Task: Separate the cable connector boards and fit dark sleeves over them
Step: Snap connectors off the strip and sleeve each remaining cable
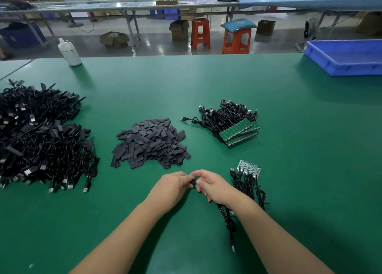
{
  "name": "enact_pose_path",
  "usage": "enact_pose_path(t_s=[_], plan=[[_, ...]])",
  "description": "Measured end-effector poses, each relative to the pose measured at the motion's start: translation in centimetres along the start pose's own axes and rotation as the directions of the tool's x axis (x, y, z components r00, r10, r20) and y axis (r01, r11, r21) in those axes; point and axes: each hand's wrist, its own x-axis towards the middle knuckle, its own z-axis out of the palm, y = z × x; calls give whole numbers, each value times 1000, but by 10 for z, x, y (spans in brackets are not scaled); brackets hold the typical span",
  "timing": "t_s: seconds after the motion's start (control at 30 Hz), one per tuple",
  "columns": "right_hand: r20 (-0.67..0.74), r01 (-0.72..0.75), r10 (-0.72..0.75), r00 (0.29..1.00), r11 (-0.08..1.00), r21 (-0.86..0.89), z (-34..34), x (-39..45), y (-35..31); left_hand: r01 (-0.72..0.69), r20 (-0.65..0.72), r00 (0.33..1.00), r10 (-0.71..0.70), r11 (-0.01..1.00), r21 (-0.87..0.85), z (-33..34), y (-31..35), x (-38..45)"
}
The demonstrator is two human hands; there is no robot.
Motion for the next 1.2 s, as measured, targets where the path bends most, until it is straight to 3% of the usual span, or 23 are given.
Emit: enact_pose_path(t_s=[0.2,0.43,0.7,0.9,1.2], plan=[[4,11,-11,1000,1000,12,0,1,1,11,91,996,-21,994,109,-2,6,8],[15,4,-4,1000,999,43,-1,1,0,-27,-28,999,28,1000,14,-1,4,-2],[32,10,-11,999,999,49,-2,0,-1,-67,-84,994,69,997,26,4,5,-5],[-69,-37,57,996,967,251,2,2,-2,-22,-185,982,26,999,25,3,5,-5],[-62,5,10,998,971,241,4,0,-1,15,-158,987,-10,999,31,4,2,-7]])
